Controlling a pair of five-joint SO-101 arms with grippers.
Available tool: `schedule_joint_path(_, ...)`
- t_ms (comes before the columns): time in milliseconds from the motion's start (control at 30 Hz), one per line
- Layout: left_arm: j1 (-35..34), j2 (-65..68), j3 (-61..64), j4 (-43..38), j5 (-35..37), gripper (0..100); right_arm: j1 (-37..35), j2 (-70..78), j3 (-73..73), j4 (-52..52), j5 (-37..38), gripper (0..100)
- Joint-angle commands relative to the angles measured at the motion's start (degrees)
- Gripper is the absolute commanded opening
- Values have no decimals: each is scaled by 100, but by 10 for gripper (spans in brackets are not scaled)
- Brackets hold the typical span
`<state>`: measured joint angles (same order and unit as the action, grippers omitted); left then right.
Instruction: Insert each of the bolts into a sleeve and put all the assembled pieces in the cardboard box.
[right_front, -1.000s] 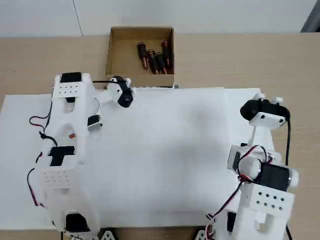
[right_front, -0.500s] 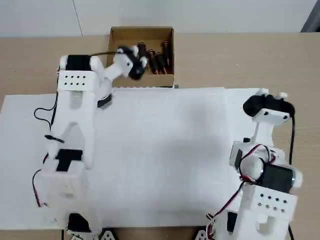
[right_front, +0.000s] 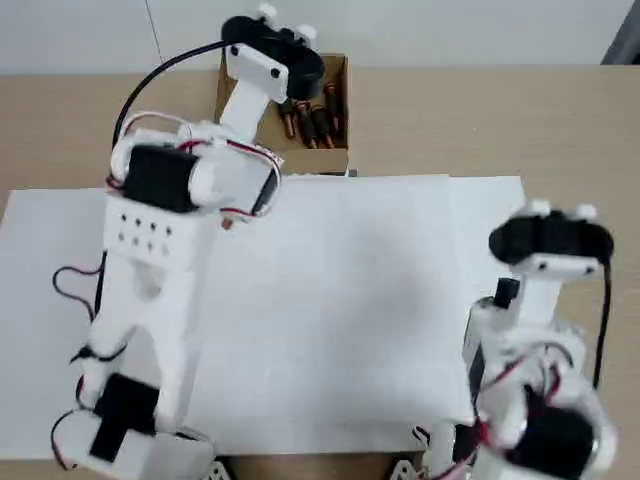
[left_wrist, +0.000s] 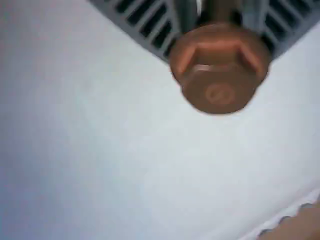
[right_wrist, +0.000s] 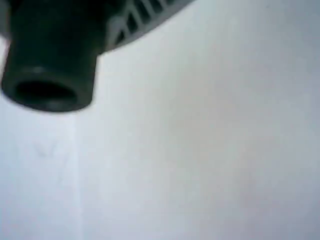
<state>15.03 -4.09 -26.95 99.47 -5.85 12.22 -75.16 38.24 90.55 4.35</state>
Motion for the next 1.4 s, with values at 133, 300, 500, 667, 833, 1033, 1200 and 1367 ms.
schedule_joint_path(133, 299, -1503, 1771, -316, 1169, 6, 4, -1578, 985, -488, 18, 3)
schedule_joint_path(300, 264, -2409, 3284, -1424, 1635, 6, -558, -2246, 1723, -998, 18, 3)
schedule_joint_path(500, 246, -3631, 4910, -2629, 2084, 6, -1552, -2747, 2576, -1798, 9, 3)
schedule_joint_path(667, 246, -4492, 6053, -3341, 2497, 6, -2193, -2862, 3218, -2484, 9, 3)
schedule_joint_path(833, 246, -5415, 7090, -4018, 2945, 6, -2967, -2862, 3710, -3134, 18, 3)
schedule_joint_path(1033, 264, -6752, 8391, -5125, 3393, 6, -3767, -2862, 4158, -3855, 18, 3)
schedule_joint_path(1200, 281, -7974, 9499, -6066, 3411, 6, -4382, -2862, 4343, -4242, 18, 3)
schedule_joint_path(1367, 299, -9037, 10176, -6462, 3420, 6, -4848, -2862, 4387, -4295, 18, 3)
